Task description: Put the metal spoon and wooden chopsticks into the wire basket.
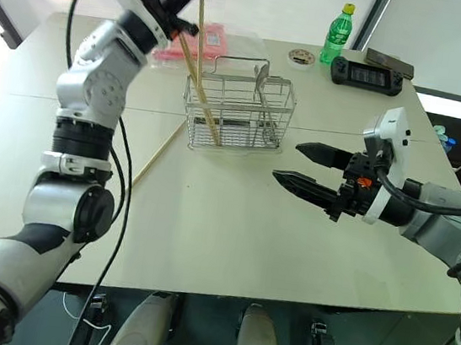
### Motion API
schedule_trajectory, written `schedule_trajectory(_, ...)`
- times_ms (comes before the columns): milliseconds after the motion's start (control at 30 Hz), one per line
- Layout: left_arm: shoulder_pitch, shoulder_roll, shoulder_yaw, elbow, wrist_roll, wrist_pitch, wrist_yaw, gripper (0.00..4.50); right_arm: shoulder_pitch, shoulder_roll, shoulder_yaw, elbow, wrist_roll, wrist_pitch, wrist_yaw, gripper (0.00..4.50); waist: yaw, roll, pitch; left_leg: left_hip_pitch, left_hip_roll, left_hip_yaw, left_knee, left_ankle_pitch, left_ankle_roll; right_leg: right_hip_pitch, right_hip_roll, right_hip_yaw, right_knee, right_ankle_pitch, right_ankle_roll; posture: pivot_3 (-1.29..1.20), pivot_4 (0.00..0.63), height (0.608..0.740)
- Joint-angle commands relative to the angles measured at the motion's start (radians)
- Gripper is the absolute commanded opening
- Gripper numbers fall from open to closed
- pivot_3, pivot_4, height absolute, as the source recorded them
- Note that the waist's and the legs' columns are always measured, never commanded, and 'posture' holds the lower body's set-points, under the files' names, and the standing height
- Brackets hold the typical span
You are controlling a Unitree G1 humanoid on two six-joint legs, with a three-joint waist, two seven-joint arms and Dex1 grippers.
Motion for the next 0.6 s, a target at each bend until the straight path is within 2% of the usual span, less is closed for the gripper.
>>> schedule_trajectory(33, 0.015, -0.006, -0.008, -0.083, -0.001, -0.005, 0.008, 0.10, -0.020, -0.011, -0.033, -0.009, 0.024, -0.016, -0.015, 3.89, 0.000, 0.000, 0.000, 0.000, 0.000, 0.000, 0.000, 0.000, 0.000, 0.000, 0.000, 0.000, 0.000, 0.000, 0.000, 0.00, 0.150, 0.721)
schedule_trajectory(67, 0.027, -0.009, -0.009, -0.095, -0.005, 0.002, 0.012, 0.10, -0.025, -0.011, -0.031, -0.004, 0.023, -0.016, -0.018, 3.89, 0.000, 0.000, 0.000, 0.000, 0.000, 0.000, 0.000, 0.000, 0.000, 0.000, 0.000, 0.000, 0.000, 0.000, 0.000, 0.00, 0.150, 0.721)
schedule_trajectory(167, 0.057, -0.017, -0.004, -0.133, -0.019, 0.027, 0.029, 1.10, -0.047, -0.008, -0.024, 0.013, 0.029, -0.013, -0.029, 3.89, 0.000, 0.000, 0.000, 0.000, 0.000, 0.000, 0.000, 0.000, 0.000, 0.000, 0.000, 0.000, 0.000, 0.000, 0.000, 0.00, 0.150, 0.721)
schedule_trajectory(367, 0.067, -0.019, 0.049, -0.184, -0.084, 0.112, 0.081, 4.20, -0.073, -0.008, -0.008, 0.044, 0.021, -0.013, -0.026, 3.89, 0.000, 0.000, 0.000, 0.000, 0.000, 0.000, 0.000, 0.000, 0.000, 0.000, 0.000, 0.000, 0.000, 0.000, 0.000, 0.00, 0.150, 0.721)
schedule_trajectory(400, 0.064, -0.010, 0.062, -0.190, -0.100, 0.132, 0.087, 4.41, -0.076, -0.007, -0.004, 0.048, 0.017, -0.015, -0.024, 3.89, 0.000, 0.000, 0.000, 0.000, 0.000, 0.000, 0.000, 0.000, 0.000, 0.000, 0.000, 0.000, 0.000, 0.000, 0.000, 0.00, 0.150, 0.721)
schedule_trajectory(467, 0.054, 0.025, 0.081, -0.206, -0.121, 0.176, 0.092, 4.41, -0.081, -0.006, 0.001, 0.054, 0.012, -0.016, -0.023, 3.89, -0.002, 0.000, 0.000, 0.000, 0.000, 0.000, 0.000, 0.000, 0.000, 0.000, 0.000, 0.000, 0.000, 0.000, 0.000, 0.00, 0.150, 0.721)
schedule_trajectory(600, -0.006, 0.178, 0.100, -0.223, -0.160, 0.344, 0.073, 4.41, -0.088, -0.001, 0.010, 0.059, 0.010, -0.019, -0.023, 3.89, -0.006, 0.000, 0.000, 0.000, 0.000, 0.000, 0.000, 0.000, 0.000, -0.001, 0.001, 0.000, 0.001, 0.000, 0.000, 0.00, 0.150, 0.721)
